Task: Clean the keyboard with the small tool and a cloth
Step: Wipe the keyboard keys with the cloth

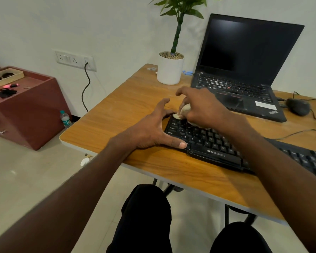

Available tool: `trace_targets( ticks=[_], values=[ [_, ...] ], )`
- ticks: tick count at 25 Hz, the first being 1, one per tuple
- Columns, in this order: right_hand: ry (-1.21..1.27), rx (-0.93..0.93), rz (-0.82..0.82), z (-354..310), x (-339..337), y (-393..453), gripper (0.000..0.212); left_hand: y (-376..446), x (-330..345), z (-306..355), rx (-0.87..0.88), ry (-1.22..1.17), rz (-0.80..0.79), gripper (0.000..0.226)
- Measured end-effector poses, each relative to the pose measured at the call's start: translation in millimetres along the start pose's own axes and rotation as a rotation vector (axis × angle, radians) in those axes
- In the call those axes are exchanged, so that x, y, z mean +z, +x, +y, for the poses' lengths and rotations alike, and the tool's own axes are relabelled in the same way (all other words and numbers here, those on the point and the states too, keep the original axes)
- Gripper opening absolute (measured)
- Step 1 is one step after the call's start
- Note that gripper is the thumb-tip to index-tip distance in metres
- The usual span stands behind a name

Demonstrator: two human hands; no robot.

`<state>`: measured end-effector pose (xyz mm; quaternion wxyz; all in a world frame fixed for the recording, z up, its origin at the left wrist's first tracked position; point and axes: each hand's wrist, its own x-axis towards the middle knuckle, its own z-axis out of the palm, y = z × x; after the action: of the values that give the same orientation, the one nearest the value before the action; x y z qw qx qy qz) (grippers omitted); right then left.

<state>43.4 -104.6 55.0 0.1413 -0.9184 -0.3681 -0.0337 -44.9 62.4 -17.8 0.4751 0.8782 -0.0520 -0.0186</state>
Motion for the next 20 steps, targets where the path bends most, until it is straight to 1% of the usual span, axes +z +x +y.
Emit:
trace_targets(
  ticks=[2,4,5,6,9,11,14,16,18,20],
  values=[
    [-0.08,-0.056,0.026,-5,3,0,0.068,0,0,0,0.0,0.008,-0.002,0.146],
    [-0.035,-0.129,0.038,-8,8,-6,0.067,1,0,-1,0.003,0.017,0.005,0.146],
    [-0.003,-0.134,0.035,-4,6,-12,0.064,1,0,-2,0.006,0.015,0.009,0.145],
    [-0.005,-0.121,0.028,3,2,-18,0.06,2,0,-2,0.009,0.011,0.013,0.144],
    [-0.14,-0.019,-0.003,25,-13,-37,0.038,3,0,-3,0.005,0.017,0.014,0.141],
    [-0.13,0.049,0.035,24,-8,-39,0.027,3,1,-2,0.004,0.043,0.006,0.14],
    [0.018,0.061,0.149,8,9,-24,0.026,1,1,-1,0.006,0.064,-0.005,0.138],
    [0.141,0.064,0.184,4,15,-14,0.026,2,1,0,0.021,0.058,-0.011,0.136],
    [0.119,0.102,0.195,4,18,-9,0.02,2,0,0,0.018,0.069,-0.008,0.139],
    [0.079,0.092,0.176,6,17,-11,0.016,2,1,-1,0.011,0.078,0.001,0.143]
  ],
)
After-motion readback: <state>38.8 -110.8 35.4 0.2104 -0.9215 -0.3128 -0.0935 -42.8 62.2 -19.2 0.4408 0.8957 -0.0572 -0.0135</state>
